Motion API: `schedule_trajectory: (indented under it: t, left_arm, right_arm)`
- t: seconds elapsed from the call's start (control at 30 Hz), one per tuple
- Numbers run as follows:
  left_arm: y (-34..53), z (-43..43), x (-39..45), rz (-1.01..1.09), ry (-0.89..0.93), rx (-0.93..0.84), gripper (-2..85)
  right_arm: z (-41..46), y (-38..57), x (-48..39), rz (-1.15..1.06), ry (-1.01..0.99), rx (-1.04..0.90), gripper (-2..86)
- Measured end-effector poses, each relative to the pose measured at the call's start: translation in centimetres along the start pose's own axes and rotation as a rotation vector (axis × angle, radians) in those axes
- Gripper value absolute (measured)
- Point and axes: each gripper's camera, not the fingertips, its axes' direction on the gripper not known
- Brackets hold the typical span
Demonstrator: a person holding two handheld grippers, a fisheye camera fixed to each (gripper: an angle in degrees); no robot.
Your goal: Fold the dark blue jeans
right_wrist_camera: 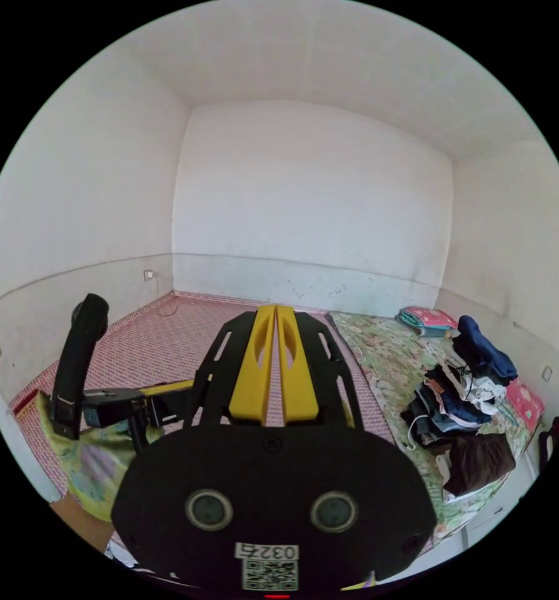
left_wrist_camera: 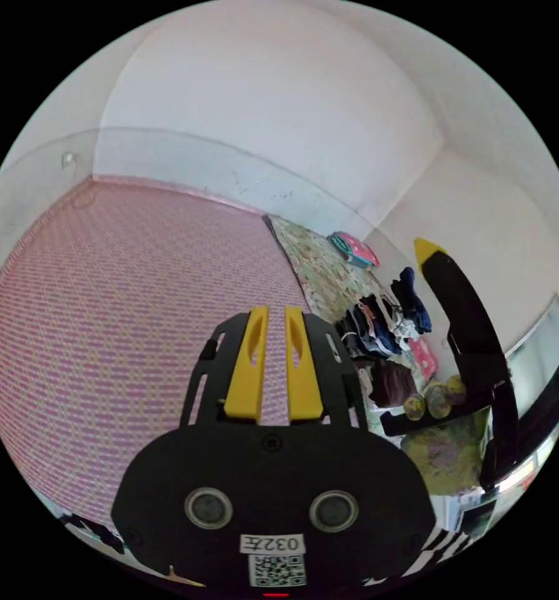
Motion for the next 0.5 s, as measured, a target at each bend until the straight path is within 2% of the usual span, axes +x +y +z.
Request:
schedule_trajectory:
  t: [0.07, 0.13, 0.27, 0.37, 0.43, 0.5]
  left_arm:
    - [-0.3, 1.3, -3.3, -0.073, 0.123, -0.076, 4.4]
    - [0.0, 2.1, -5.0, -0.114, 0.168, -0.117, 2.2]
    - [1.3, 4.2, -6.1, -0.047, 0.454, -0.214, -0.7]
    - [2.5, 5.8, -7.8, -0.115, 0.508, -0.248, -0.9]
    - [2.9, 6.3, -8.5, -0.088, 0.533, -0.255, -0.9]
    - [3.2, 6.2, -8.8, -0.076, 0.455, -0.239, -0.9]
  right_arm:
    - [0.9, 0.5, 0.2, -0.004, 0.006, -0.022, -1.0]
    - [1.7, 1.0, 0.3, 0.003, 0.009, -0.042, -1.0]
    - [4.0, 2.3, 0.5, 0.013, -0.001, -0.102, -1.0]
    - [5.2, 2.9, 0.3, 0.008, -0.004, -0.126, -1.0]
    - [5.7, 3.2, 0.2, 0.002, -0.005, -0.137, -1.0]
    - [6.1, 3.4, 0.3, -0.001, -0.006, -0.141, -1.0]
